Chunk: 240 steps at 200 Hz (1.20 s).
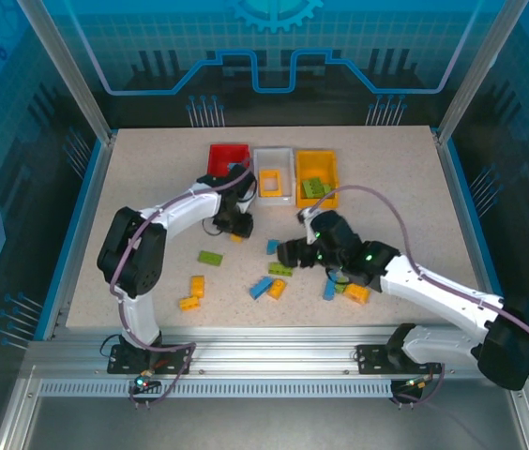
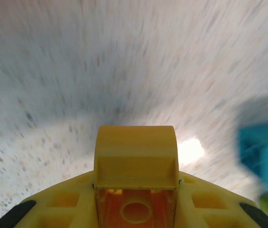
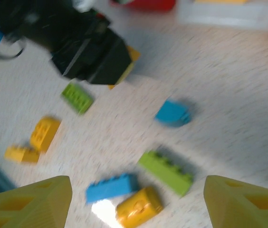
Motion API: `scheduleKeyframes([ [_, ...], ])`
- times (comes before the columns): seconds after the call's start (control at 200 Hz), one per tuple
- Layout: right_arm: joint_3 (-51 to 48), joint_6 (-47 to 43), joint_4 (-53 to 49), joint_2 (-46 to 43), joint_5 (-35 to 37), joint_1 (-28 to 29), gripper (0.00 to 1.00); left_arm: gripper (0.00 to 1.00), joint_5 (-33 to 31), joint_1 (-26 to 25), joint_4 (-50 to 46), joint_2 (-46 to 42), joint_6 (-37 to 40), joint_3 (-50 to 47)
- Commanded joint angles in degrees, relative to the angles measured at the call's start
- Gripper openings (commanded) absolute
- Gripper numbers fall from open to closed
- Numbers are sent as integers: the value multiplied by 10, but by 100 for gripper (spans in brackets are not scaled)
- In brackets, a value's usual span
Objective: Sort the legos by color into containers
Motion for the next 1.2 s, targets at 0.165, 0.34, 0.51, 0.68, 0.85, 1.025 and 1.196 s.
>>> scheduleKeyframes([
  [0.165, 105, 36, 66, 63, -43, -134, 73, 26, 6, -12, -35, 58, -119, 236],
  [0.34, 144, 42, 130, 118, -56, -164, 73, 26, -25, -11, -42, 161, -140, 366],
  [0.51, 162, 54, 157, 138, -55, -179, 73, 26, -53, -9, -4, 230, -155, 423],
  [0.68, 150, 56, 155, 127, -61, -183, 73, 28, -80, -4, 25, 280, -149, 447],
  [0.85, 122, 59, 153, 111, -65, -182, 73, 40, -76, -4, 3, 317, -139, 490],
  [1.025, 109, 61, 146, 108, -77, -182, 75, 52, -76, -5, -8, 301, -139, 489],
  [1.196, 107, 50, 120, 95, -74, -182, 74, 50, -72, -7, -10, 257, -144, 473],
])
